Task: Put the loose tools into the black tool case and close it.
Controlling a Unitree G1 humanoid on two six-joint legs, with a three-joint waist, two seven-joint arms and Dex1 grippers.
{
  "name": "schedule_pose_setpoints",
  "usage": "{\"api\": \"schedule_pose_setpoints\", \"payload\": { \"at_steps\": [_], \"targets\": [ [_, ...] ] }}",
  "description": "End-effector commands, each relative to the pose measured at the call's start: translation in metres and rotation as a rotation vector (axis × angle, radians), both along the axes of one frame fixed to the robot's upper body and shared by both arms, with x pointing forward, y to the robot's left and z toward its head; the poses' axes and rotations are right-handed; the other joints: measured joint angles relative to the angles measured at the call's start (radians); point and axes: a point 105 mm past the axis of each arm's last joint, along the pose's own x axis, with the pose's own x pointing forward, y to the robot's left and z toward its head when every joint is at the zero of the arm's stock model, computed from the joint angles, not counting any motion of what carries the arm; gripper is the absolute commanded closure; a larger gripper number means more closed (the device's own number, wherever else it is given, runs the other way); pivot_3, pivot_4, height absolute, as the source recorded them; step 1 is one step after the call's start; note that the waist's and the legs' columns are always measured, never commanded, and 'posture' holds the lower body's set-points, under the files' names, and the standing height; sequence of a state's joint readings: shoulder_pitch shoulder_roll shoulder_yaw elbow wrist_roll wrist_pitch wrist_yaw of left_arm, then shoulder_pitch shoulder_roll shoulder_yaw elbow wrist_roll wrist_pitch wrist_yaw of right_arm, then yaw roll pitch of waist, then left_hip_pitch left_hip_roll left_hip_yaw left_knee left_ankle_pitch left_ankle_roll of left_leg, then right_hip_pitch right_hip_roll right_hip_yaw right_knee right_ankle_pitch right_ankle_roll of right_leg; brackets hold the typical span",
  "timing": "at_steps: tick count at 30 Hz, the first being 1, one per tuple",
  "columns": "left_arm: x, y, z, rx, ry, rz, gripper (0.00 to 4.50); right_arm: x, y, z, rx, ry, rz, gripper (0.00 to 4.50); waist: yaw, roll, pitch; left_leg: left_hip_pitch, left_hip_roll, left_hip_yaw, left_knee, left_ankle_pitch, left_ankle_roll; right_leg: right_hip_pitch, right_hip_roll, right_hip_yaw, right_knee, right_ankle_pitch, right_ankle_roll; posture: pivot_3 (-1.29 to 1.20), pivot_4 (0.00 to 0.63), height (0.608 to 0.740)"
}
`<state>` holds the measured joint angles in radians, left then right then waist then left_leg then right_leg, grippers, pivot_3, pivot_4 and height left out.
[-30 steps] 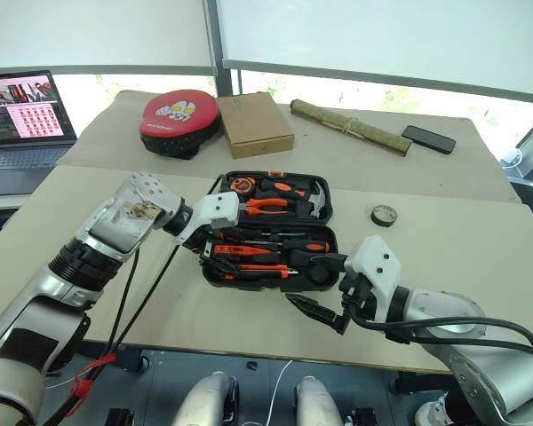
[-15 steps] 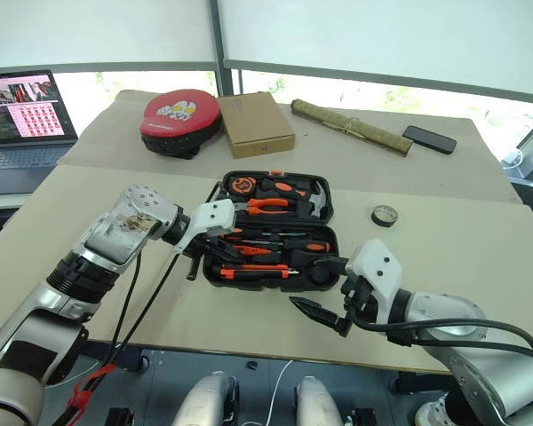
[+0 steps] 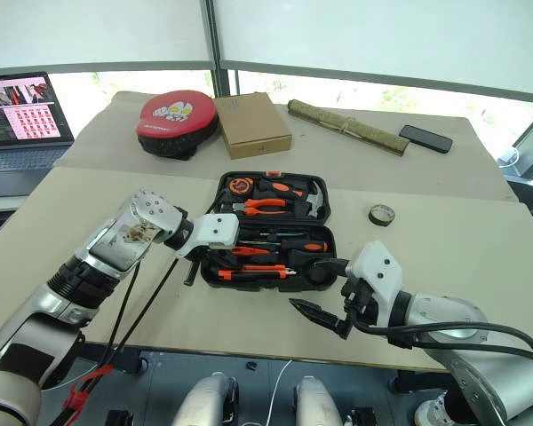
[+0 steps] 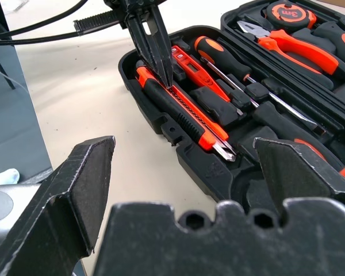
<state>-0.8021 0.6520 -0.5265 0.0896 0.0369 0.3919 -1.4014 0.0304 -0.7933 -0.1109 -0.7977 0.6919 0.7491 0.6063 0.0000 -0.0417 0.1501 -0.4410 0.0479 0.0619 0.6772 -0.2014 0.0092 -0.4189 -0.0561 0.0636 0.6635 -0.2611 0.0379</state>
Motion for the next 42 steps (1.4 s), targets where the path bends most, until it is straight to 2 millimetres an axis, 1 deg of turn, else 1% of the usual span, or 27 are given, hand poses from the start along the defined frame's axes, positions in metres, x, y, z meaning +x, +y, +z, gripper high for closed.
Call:
{"api": "schedule_pose_setpoints", "payload": {
  "at_steps": [1,5,7,11,14,15,16,18,19,20,22,23,26,27,32,35,37,39,42],
  "targets": [
    [-0.015,0.007,-0.024,0.08,0.066,-0.03,4.45,-0.002,0.002,0.008,0.004,-0.038,0.011,0.0,-0.003,0.0,0.0,0.0,0.001,0.0,0.0,0.0,0.0,0.0,0.0,0.0,0.0,0.0,0.0,0.0,0.15,0.74],
    [-0.019,0.009,-0.027,0.088,0.067,-0.037,4.45,-0.003,0.002,0.006,0.002,-0.032,0.009,0.0,-0.012,0.001,-0.001,0.001,0.001,0.0,-0.001,0.0,0.0,0.0,0.001,0.0,0.0,0.0,0.0,0.0,0.15,0.74],
    [-0.016,0.009,-0.027,0.082,0.058,-0.02,4.45,-0.003,0.002,0.005,0.0,-0.029,0.01,0.0,-0.014,0.001,-0.001,0.001,0.001,0.0,-0.001,0.0,0.0,0.0,0.001,0.0,0.0,0.0,0.0,0.0,0.15,0.74],
    [-0.002,-0.001,-0.006,-0.057,0.064,0.068,4.45,0.002,-0.006,0.005,-0.019,-0.04,-0.034,0.0,-0.012,0.001,-0.001,0.001,0.0,0.0,-0.001,0.0,0.0,0.0,0.001,0.0,0.0,0.0,0.0,0.0,0.15,0.74],
    [0.009,-0.007,0.026,-0.27,0.062,0.125,4.45,0.008,-0.027,0.009,-0.018,-0.047,-0.129,0.0,-0.007,0.0,0.0,0.0,0.0,0.0,0.0,0.0,0.0,0.0,0.0,0.0,0.0,-0.001,0.0,0.0,0.15,0.74],
    [0.011,-0.007,0.042,-0.366,0.061,0.14,3.95,0.009,-0.039,0.012,-0.02,-0.048,-0.174,0.0,-0.006,0.0,0.0,-0.001,0.0,0.0,0.0,0.0,0.0,0.0,0.0,0.0,0.0,0.0,0.0,0.0,0.15,0.74],
    [0.013,-0.005,0.055,-0.443,0.062,0.15,3.81,0.01,-0.05,0.014,-0.019,-0.044,-0.218,0.0,-0.003,0.0,0.0,-0.001,0.0,0.0,0.0,0.0,0.0,0.0,0.0,0.0,0.0,0.0,0.0,0.0,0.15,0.74],
    [0.008,0.0,0.099,-0.704,0.004,0.115,3.04,0.008,-0.082,0.018,-0.034,-0.029,-0.319,0.0,0.0,-0.001,0.0,-0.002,0.0,-0.001,0.001,0.0,0.0,-0.001,0.0,0.0,0.0,0.0,0.001,0.0,0.15,0.74],
    [0.005,0.006,0.113,-0.783,0.001,0.119,2.65,0.006,-0.093,0.02,-0.034,-0.021,-0.36,0.0,0.0,-0.001,0.0,-0.003,0.0,-0.001,0.001,0.0,0.0,-0.001,-0.001,0.0,0.0,0.0,0.001,0.0,0.15,0.74],
    [0.002,0.01,0.122,-0.83,0.002,0.132,2.19,0.004,-0.102,0.021,-0.031,-0.015,-0.392,0.0,0.0,-0.001,0.0,-0.003,0.0,-0.001,0.0,0.0,0.0,-0.001,-0.001,0.0,0.0,0.0,0.001,0.0,0.15,0.74],
    [-0.001,0.015,0.129,-0.86,-0.001,0.156,1.43,0.001,-0.111,0.022,-0.028,-0.011,-0.428,0.0,-0.004,0.0,0.0,-0.001,0.0,-0.002,0.0,0.0,0.0,0.0,-0.001,0.0,0.0,0.0,0.001,0.0,0.15,0.74],
    [-0.006,0.018,0.13,-0.859,-0.009,0.154,1.15,-0.001,-0.115,0.022,-0.031,-0.011,-0.439,0.0,-0.006,0.001,0.0,0.0,0.0,-0.003,-0.001,0.0,0.0,0.0,-0.001,0.0,0.0,0.0,0.001,0.0,0.15,0.74],
    [-0.025,0.027,0.122,-0.791,-0.018,0.12,0.06,0.002,-0.124,0.03,-0.035,-0.031,-0.471,0.0,-0.017,0.002,-0.001,0.003,0.0,-0.002,-0.001,0.0,0.0,0.002,-0.001,0.0,0.0,0.0,0.001,0.0,0.15,0.74],
    [-0.029,0.027,0.12,-0.778,-0.008,0.118,0.06,0.006,-0.126,0.032,-0.036,-0.036,-0.471,0.0,-0.018,0.002,-0.001,0.003,0.001,-0.002,-0.002,0.0,0.0,0.002,0.0,0.001,0.0,0.0,0.001,0.0,0.15,0.74],
    [-0.036,0.025,0.115,-0.755,0.018,0.099,0.06,0.033,-0.125,0.036,-0.128,-0.048,-0.411,0.0,-0.013,0.001,0.0,0.003,0.0,0.0,0.0,0.0,0.0,0.003,0.0,0.002,0.0,0.0,0.001,0.0,0.15,0.74],
    [-0.04,0.023,0.117,-0.759,0.078,0.078,0.06,0.078,-0.126,0.025,-0.234,0.012,-0.386,0.0,-0.017,0.001,0.001,0.004,0.0,0.001,-0.001,0.0,0.0,0.003,0.0,0.001,-0.001,0.0,0.001,0.0,0.15,0.74],
    [-0.043,0.022,0.116,-0.748,0.093,0.064,0.06,0.099,-0.128,0.015,-0.303,0.047,-0.372,0.0,-0.021,0.001,0.001,0.003,0.0,0.003,-0.001,0.0,0.0,0.001,0.0,0.003,-0.001,0.001,0.001,0.0,0.15,0.74],
    [-0.047,0.021,0.114,-0.735,0.108,0.048,0.06,0.121,-0.132,0.01,-0.342,0.053,-0.385,0.0,-0.019,0.002,0.002,0.003,0.0,0.004,-0.002,0.0,0.0,-0.001,0.0,0.004,-0.002,0.001,0.0,0.0,0.15,0.74],
    [-0.053,0.02,0.109,-0.707,0.119,0.036,0.06,0.154,-0.13,0.006,-0.34,0.076,-0.428,0.0,-0.018,0.003,0.002,0.0,0.0,0.004,-0.004,0.0,0.0,-0.004,0.0,0.004,-0.001,0.0,0.0,0.0,0.15,0.74]
  ]
}}
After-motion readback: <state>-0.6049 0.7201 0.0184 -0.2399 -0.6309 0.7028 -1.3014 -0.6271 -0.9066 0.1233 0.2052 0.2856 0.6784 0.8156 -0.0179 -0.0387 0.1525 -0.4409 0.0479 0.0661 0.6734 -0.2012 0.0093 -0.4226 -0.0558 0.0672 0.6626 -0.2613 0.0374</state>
